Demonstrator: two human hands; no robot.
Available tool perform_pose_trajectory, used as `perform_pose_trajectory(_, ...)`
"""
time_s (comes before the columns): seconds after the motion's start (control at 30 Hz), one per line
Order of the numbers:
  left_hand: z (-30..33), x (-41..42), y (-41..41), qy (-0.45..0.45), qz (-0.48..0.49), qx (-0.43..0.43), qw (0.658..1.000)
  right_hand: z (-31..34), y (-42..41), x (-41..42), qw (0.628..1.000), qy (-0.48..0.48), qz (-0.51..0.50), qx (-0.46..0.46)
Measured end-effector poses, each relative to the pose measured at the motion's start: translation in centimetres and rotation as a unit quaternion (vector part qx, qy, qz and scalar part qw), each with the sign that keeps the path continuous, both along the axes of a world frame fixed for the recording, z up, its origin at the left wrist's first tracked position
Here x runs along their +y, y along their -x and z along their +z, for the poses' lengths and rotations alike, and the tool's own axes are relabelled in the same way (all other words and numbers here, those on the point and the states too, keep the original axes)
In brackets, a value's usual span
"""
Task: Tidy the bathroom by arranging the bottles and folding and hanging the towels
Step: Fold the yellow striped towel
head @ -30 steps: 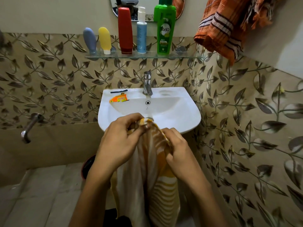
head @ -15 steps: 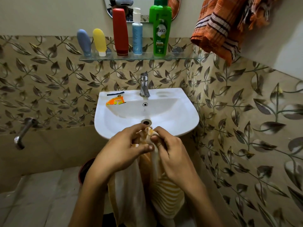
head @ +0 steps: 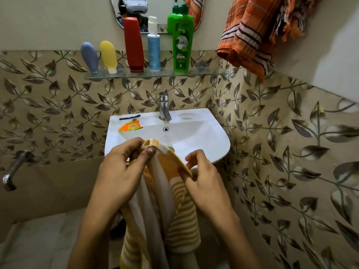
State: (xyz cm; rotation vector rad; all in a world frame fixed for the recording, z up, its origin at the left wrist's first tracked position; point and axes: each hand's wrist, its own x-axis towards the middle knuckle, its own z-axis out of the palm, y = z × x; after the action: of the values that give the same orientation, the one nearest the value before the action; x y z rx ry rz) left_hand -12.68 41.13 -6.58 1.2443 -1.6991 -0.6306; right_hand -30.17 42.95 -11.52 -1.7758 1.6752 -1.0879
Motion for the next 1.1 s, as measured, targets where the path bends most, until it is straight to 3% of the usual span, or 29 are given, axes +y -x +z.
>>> perform_pose_trajectory(0.13, -0.4, -0.5, 0.3, 0.026, 0.069, 0.099, 0.992, 0.3, -0.2, 0.1, 1.000, 0.027, -0.004, -0.008)
perform_pose_trajectory(0.2, -0.6, -0.5, 0.1, 0.017, 0.052, 0.113, 0.992, 1.0, -0.8, 0.4, 0.998, 0.052, 0.012, -0.038)
perform_pose_trajectory(0.37, -0.7, 0.2, 0.1, -0.089, -0.143, -0.013, 0.986, 1.9, -2.1, 1.2, 0.994, 0.085, 0.057, -0.036)
perform_pose_trajectory(0.57, -0.6, 0.1, -0.4, -0.115, -0.201, -0.061, 0.971, 2.0, -2.3, 1.5, 0.990, 0.077, 0.093, -0.077)
perform_pose_trajectory(0.8, -0.4, 0.1, -0.6, -0.021, -0.077, -0.054, 0.995, 1.7, -2.0, 1.4, 0.992, 0.046, 0.097, -0.070)
perform_pose_trajectory(0.97, -0.4, -0.1, -0.6, -0.003, 0.000, 0.070, 0.998, 1.5, -0.8, 1.4, 0.999, 0.032, 0.029, -0.033)
perform_pose_trajectory(1.1, -0.5, -0.2, -0.9, 0.009, 0.049, 0.106, 0.993, 1.1, 0.2, 1.4, 0.998, -0.016, -0.055, 0.002)
